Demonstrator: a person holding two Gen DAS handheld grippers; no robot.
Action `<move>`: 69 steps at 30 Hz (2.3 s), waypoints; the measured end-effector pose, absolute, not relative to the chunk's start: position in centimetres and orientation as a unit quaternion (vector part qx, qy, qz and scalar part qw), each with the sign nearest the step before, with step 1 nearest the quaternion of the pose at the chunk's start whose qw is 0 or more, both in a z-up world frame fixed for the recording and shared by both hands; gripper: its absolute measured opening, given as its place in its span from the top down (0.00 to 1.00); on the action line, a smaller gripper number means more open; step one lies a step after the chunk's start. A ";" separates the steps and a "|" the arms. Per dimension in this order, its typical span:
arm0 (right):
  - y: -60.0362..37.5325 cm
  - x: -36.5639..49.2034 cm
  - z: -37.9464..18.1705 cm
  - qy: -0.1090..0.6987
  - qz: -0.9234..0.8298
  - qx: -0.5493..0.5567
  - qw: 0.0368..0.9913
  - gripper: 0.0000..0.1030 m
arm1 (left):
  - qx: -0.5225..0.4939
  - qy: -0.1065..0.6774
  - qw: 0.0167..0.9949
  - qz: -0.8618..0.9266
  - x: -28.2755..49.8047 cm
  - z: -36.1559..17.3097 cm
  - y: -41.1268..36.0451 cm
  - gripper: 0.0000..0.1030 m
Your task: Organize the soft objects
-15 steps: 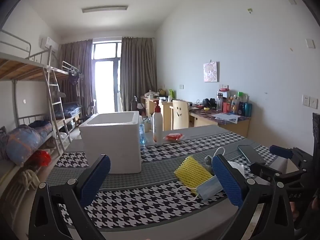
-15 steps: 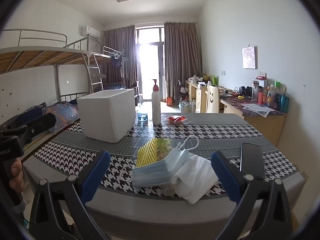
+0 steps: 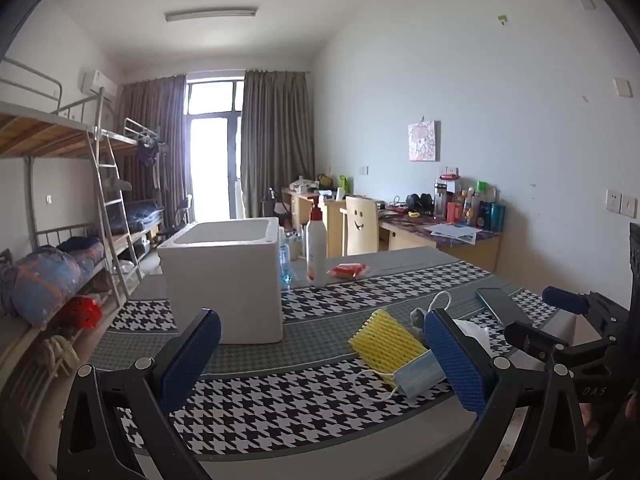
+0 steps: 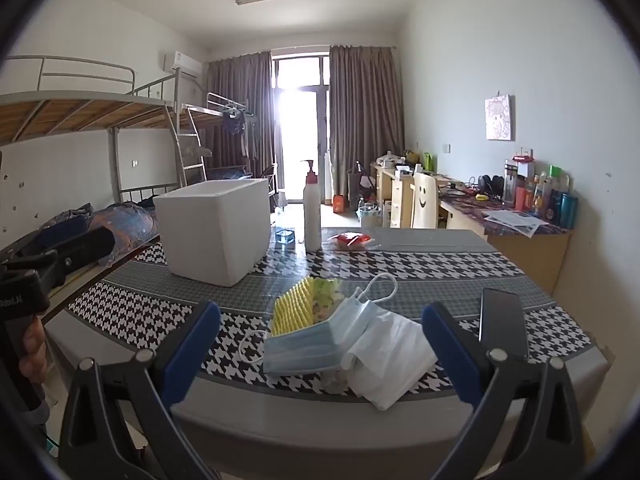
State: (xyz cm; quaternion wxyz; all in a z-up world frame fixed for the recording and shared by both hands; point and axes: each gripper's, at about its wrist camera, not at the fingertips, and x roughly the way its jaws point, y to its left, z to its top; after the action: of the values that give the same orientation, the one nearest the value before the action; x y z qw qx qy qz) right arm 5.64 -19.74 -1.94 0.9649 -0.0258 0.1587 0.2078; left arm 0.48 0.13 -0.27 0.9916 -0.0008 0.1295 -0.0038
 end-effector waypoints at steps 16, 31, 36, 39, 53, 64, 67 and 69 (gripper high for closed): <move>-19.6 5.6 -1.9 0.156 0.205 -0.027 0.966 0.01 | 0.003 0.139 0.990 -0.008 0.7 -0.1 0.0 0.01; -19.9 5.2 -1.4 0.145 0.208 -0.020 0.967 0.01 | -0.008 0.147 0.989 -0.001 0.9 -0.5 0.1 0.01; -20.1 5.2 -1.3 0.143 0.209 -0.020 0.967 0.01 | -0.015 0.155 0.988 -0.005 1.2 -0.5 0.4 0.01; -20.1 5.3 -1.4 0.144 0.210 -0.020 0.967 0.01 | -0.014 0.155 0.988 -0.005 1.2 -0.5 0.5 0.01; -19.9 5.6 -1.6 0.149 0.213 -0.022 0.965 0.01 | -0.024 0.152 0.988 -0.002 1.0 -0.4 0.7 0.01; -19.8 5.8 -1.7 0.149 0.214 -0.023 0.965 0.01 | -0.015 0.159 0.987 -0.003 1.3 -0.6 0.5 0.01; -19.8 5.8 -1.7 0.148 0.214 -0.023 0.965 0.01 | -0.018 0.162 0.987 -0.006 1.5 -0.6 0.5 0.01; -19.7 5.9 -1.8 0.149 0.212 -0.024 0.965 0.01 | -0.017 0.162 0.987 -0.007 1.6 -0.6 0.4 0.01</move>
State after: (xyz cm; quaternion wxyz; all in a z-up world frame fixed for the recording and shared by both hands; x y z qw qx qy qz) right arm 5.88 -19.71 -1.79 0.9654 -0.0240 0.1495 0.2124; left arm 1.63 0.42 -0.60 0.9866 -0.0169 0.1623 -0.0075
